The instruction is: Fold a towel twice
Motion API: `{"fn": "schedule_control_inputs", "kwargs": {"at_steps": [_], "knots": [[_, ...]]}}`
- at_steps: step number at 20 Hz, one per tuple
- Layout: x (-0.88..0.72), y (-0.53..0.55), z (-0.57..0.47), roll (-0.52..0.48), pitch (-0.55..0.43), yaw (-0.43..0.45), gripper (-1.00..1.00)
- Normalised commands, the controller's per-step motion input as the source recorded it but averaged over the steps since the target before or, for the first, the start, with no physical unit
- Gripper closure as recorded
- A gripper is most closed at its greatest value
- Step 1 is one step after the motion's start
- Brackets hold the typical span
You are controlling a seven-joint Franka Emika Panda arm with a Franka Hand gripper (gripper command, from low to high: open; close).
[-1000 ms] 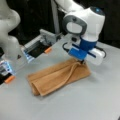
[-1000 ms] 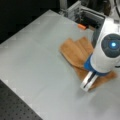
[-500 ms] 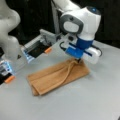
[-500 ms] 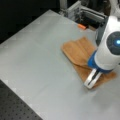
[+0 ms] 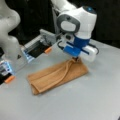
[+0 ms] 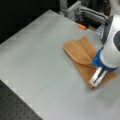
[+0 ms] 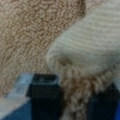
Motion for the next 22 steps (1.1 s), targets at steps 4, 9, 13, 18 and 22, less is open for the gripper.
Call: {"fn": "schedule_control_inputs", "kwargs": {"at_steps": [4, 9, 13, 18, 22], "knots": [[-0.46, 0.12, -0.09, 0.144, -0.248, -0.206, 1.0], [-0.36, 0.01, -0.15, 0.141, -0.267, -0.25, 1.0], [-0.28, -0.07, -0.13, 0.11, -0.276, -0.232, 1.0], [-0.25, -0.17, -0.15, 0.067, -0.272, -0.113, -1.0], [-0.21, -0.24, -0.17, 0.017, -0.286, -0.073, -1.0]]}}
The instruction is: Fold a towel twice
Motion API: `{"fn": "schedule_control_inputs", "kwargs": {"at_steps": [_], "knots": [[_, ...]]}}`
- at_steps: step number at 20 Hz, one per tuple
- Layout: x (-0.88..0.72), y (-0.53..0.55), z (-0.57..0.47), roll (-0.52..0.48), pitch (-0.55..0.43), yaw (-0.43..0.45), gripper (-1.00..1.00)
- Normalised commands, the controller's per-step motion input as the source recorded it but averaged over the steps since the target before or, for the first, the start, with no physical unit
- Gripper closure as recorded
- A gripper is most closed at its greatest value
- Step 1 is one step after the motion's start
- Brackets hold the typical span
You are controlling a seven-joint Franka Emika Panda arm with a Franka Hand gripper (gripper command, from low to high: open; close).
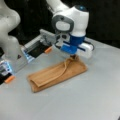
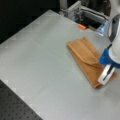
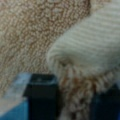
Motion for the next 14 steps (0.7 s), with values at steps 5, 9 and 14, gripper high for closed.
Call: {"fn": "schedule_control_inputs", "kwargs": {"at_steps": [5, 9, 14], "knots": [[-0.19, -0.17, -0.12, -0.001, -0.272, -0.051, -1.0], [-0.19, -0.07, -0.06, -0.012, -0.213, -0.048, -1.0], [-0.22, -0.02, 0.01, 0.027, -0.141, -0.055, -1.0]]}}
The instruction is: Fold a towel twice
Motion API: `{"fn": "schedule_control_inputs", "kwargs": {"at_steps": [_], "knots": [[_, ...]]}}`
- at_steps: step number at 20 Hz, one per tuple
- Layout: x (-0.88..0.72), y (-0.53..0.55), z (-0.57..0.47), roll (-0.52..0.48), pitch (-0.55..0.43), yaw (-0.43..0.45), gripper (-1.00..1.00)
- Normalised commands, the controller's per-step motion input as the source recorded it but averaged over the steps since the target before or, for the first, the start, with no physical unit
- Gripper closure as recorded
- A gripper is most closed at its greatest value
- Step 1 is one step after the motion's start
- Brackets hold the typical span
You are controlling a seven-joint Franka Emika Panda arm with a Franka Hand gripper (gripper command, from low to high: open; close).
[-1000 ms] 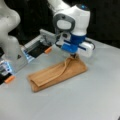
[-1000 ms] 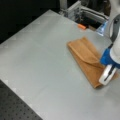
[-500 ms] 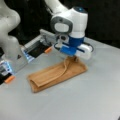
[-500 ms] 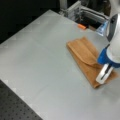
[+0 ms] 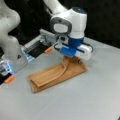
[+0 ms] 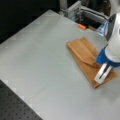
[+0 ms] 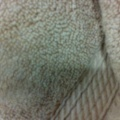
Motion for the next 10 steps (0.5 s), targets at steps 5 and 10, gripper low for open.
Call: {"fn": "schedule_control_inputs", "kwargs": {"at_steps": [5, 10], "knots": [[-0.27, 0.05, 0.15, 0.18, 0.025, -0.049, -1.0], [-0.19, 0.06, 0.23, 0.214, 0.122, -0.113, -1.0]]}}
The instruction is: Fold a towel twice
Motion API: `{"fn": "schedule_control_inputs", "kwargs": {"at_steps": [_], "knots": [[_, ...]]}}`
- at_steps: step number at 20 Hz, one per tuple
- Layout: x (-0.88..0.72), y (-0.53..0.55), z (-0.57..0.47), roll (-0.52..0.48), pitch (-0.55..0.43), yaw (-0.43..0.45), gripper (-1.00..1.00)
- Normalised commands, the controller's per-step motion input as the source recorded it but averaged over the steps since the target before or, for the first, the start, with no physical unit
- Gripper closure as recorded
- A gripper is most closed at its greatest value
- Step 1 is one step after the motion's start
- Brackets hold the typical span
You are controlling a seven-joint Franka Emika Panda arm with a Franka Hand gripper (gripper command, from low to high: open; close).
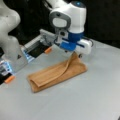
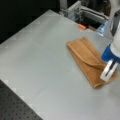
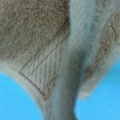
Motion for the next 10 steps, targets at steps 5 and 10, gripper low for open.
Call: {"fn": "schedule_control_inputs", "kwargs": {"at_steps": [5, 10], "knots": [[-0.07, 0.03, 0.14, 0.13, 0.142, -0.12, -1.0], [0.1, -0.05, 0.22, -0.06, 0.256, -0.048, -1.0]]}}
